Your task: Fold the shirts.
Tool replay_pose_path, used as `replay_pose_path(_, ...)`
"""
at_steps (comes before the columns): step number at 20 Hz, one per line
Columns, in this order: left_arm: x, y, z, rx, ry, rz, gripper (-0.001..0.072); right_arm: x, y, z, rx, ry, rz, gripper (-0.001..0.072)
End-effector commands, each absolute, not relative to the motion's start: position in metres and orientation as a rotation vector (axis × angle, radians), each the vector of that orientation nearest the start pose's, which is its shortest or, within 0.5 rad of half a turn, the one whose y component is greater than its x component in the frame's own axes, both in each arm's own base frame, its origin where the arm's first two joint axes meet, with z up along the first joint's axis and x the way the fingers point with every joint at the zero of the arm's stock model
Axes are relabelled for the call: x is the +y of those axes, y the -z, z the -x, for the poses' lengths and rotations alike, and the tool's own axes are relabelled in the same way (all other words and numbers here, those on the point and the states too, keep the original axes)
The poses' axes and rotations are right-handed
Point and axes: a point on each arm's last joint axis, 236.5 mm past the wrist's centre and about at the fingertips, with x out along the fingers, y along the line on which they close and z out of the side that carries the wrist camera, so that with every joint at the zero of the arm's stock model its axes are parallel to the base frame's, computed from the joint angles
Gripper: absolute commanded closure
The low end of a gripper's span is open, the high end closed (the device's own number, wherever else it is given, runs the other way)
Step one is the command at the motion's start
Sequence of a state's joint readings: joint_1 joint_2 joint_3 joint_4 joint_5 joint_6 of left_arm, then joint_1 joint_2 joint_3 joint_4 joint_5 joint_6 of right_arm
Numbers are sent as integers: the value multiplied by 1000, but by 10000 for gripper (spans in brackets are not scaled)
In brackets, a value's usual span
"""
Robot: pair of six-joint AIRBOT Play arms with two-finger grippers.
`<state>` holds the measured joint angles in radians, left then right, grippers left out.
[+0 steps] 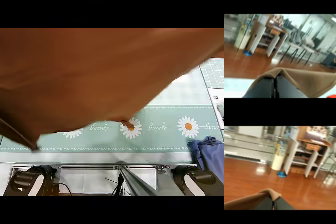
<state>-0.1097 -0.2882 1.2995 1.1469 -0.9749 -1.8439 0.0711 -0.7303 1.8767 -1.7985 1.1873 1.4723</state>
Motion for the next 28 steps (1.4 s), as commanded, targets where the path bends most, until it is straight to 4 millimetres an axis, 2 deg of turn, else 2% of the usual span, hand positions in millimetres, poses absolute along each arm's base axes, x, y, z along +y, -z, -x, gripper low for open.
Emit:
replay_pose_path(1, -98, -396, -133, 233, 418, 461, 677, -50, -483, -189, 114, 193, 171, 685)
replay_pose_path(3, -99, -384, -128, 299, 410, 472, 677, -53, -483, -185, 114, 203, 172, 685)
replay_pose_path(6, -101, -368, -126, 383, 396, 509, 677, -54, -489, -190, 89, 210, 179, 685)
replay_pose_path(7, -105, -373, -125, 374, 417, 542, 676, -52, -499, -193, 47, 205, 183, 685)
replay_pose_path(9, -114, -403, -126, 267, 486, 592, 676, -49, -531, -192, -88, 209, 199, 686)
replay_pose_path(11, -110, -443, -130, 103, 519, 645, 676, -45, -562, -193, -214, 206, 212, 686)
replay_pose_path(13, -104, -468, -132, -6, 527, 661, 676, -43, -581, -195, -260, 203, 201, 686)
replay_pose_path(15, -103, -471, -137, -19, 524, 663, 676, -40, -594, -201, -288, 189, 169, 686)
replay_pose_path(17, -105, -464, -144, 11, 517, 642, 676, -36, -600, -208, -299, 176, 164, 686)
replay_pose_path(21, -110, -439, -168, 130, 489, 614, 677, -37, -585, -232, -229, 186, 194, 687)
replay_pose_path(22, -107, -423, -179, 183, 454, 575, 676, -39, -579, -240, -202, 191, 199, 687)
replay_pose_path(23, -103, -404, -191, 254, 409, 546, 676, -41, -564, -256, -137, 201, 206, 686)
replay_pose_path(25, -94, -362, -218, 396, 330, 472, 676, -46, -509, -299, 80, 212, 214, 687)
replay_pose_path(27, -79, -315, -251, 513, 240, 395, 676, -43, -454, -353, 244, 196, 244, 686)
replay_pose_path(28, -69, -285, -269, 586, 179, 368, 675, -43, -423, -382, 328, 196, 270, 686)
